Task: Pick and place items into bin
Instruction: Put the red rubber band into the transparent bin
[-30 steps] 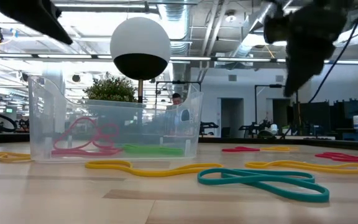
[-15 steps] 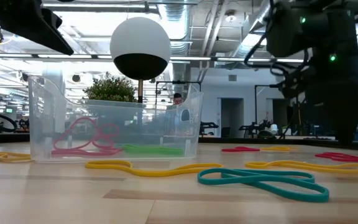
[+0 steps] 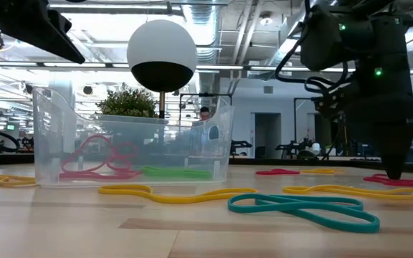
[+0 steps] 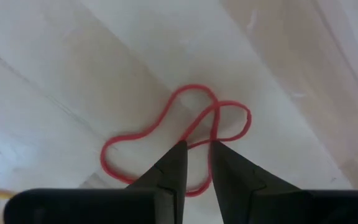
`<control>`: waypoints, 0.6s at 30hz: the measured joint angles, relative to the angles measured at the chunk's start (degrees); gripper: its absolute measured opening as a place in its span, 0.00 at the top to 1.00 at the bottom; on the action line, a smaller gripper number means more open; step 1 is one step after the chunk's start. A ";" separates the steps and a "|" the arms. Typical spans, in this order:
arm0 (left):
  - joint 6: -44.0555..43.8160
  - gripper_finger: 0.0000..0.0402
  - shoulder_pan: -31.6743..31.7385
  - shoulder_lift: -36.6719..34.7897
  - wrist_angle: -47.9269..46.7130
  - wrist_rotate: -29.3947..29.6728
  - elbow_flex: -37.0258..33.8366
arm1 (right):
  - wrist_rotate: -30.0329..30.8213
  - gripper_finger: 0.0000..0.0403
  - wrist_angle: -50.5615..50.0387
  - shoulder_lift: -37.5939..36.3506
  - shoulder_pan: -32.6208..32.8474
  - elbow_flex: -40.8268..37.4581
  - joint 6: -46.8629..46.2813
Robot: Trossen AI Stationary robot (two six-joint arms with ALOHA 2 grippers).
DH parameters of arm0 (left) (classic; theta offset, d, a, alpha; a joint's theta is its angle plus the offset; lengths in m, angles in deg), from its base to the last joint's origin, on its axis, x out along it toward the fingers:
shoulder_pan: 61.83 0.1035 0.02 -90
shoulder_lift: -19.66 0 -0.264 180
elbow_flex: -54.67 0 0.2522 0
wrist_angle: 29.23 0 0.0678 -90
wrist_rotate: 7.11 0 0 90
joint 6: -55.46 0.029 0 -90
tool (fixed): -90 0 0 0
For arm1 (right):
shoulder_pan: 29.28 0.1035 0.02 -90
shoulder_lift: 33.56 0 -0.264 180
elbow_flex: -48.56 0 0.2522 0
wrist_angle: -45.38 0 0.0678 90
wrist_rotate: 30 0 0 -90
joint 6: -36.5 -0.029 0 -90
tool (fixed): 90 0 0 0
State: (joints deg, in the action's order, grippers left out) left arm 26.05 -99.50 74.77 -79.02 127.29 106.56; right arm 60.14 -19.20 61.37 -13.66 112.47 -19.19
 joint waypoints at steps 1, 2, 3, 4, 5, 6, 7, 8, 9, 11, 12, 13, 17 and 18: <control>-0.07 0.75 0.00 0.00 0.00 0.00 0.00 | 0.45 0.84 0.01 0.00 -0.04 -0.04 -0.02; -0.12 0.75 0.00 0.00 0.00 0.00 0.00 | 1.09 0.84 0.35 0.00 -0.19 -0.18 0.00; -0.13 0.75 0.00 0.00 0.00 0.00 0.00 | 1.56 0.84 0.94 0.00 -0.36 -0.47 0.03; -0.15 0.75 0.00 0.00 0.00 0.00 0.00 | 1.60 0.84 1.51 -0.03 -0.40 -0.85 0.03; -0.16 0.75 0.00 0.00 0.00 0.00 0.00 | 1.64 0.84 2.30 -0.13 -0.64 -1.27 0.05; -0.17 0.75 0.00 0.00 0.00 0.00 0.00 | 1.61 0.84 3.45 -0.24 -0.89 -1.71 0.05; -0.18 0.75 0.00 0.00 0.00 0.00 0.00 | 1.51 0.84 4.52 -0.31 -1.20 -2.11 0.11; -0.18 0.75 0.00 0.00 0.00 0.00 0.00 | 1.26 0.84 5.14 -0.36 -1.56 -2.53 0.12; -0.18 0.75 0.00 0.00 0.00 0.00 0.00 | 1.21 0.84 5.59 -0.39 -1.85 -2.81 0.11; -0.20 0.75 0.00 0.00 -0.02 0.00 0.00 | 1.24 0.84 6.13 -0.37 -2.50 -2.99 0.13; -0.20 0.75 0.00 0.00 -0.02 0.00 0.00 | 1.45 0.84 6.59 -0.36 -2.81 -3.02 0.12; -0.22 0.75 0.00 0.00 -0.02 0.00 0.00 | 1.62 0.84 6.96 -0.26 -3.07 -3.02 0.15; -0.24 0.75 0.00 0.00 -0.02 0.00 0.00 | 2.06 0.92 7.85 -0.24 -3.39 -3.04 1.38; -0.24 0.75 0.00 0.00 -0.02 0.00 0.00 | 2.10 0.96 8.37 -0.28 -3.34 -3.02 2.21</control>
State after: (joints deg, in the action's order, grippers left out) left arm 25.81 -99.50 74.77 -79.05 127.29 106.56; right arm 62.24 -10.84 61.09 -17.01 109.45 -16.97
